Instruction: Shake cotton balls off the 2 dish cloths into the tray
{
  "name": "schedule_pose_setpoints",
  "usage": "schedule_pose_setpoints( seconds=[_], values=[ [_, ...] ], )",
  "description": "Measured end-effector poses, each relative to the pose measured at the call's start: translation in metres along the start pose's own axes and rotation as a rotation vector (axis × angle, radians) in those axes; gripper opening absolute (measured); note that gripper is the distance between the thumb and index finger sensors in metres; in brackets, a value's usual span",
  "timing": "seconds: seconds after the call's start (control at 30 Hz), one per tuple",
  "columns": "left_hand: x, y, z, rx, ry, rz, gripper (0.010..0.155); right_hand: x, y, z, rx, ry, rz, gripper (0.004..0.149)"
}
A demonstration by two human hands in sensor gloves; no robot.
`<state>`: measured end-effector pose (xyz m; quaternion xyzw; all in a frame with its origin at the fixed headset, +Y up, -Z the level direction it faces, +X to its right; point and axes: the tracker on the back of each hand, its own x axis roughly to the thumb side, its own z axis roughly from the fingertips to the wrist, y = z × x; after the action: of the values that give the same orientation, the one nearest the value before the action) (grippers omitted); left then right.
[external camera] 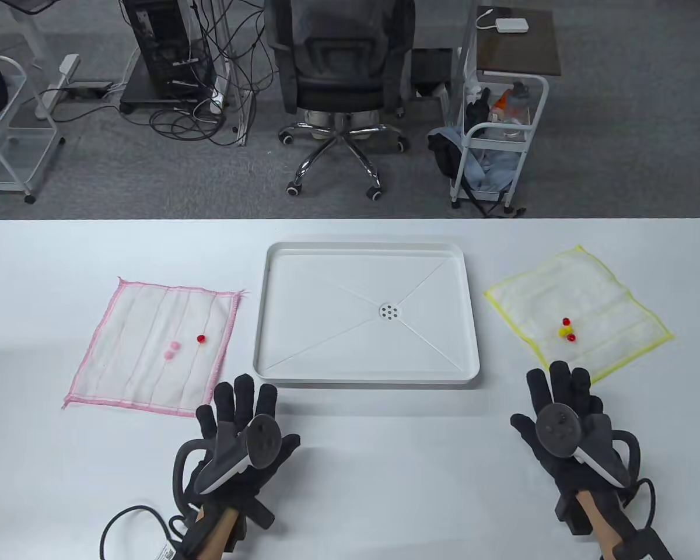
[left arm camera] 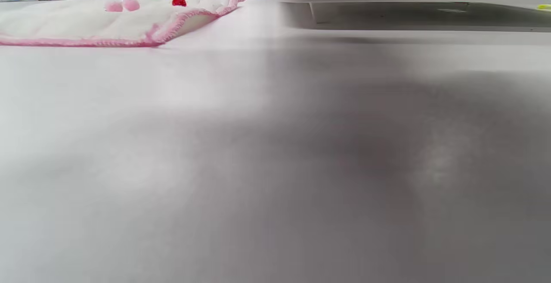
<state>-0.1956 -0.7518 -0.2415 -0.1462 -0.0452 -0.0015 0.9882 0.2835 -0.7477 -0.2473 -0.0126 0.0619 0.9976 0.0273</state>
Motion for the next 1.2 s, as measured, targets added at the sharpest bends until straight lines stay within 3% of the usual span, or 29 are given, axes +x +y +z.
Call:
schedule_pose_setpoints(
  seconds=[0.3, 0.53, 1.2],
  values=[
    [-0.001, -0.001, 0.000, 0.002, 0.018, -0.008, 0.085, 0.009, 0.004, 0.003, 0.014, -0.053, 0.013, 0.074],
    [-0.001, -0.002, -0.001, -0.013, 0.018, -0.016, 0.083, 0.013, 0.010, 0.001, 0.091, -0.137, 0.001, 0.075],
    [-0.009, -0.003, -0.005, -0.022, 0.059, -0.034, 0.081, 0.019, 0.017, 0.002, 0.126, -0.166, 0.044, 0.076]
  ],
)
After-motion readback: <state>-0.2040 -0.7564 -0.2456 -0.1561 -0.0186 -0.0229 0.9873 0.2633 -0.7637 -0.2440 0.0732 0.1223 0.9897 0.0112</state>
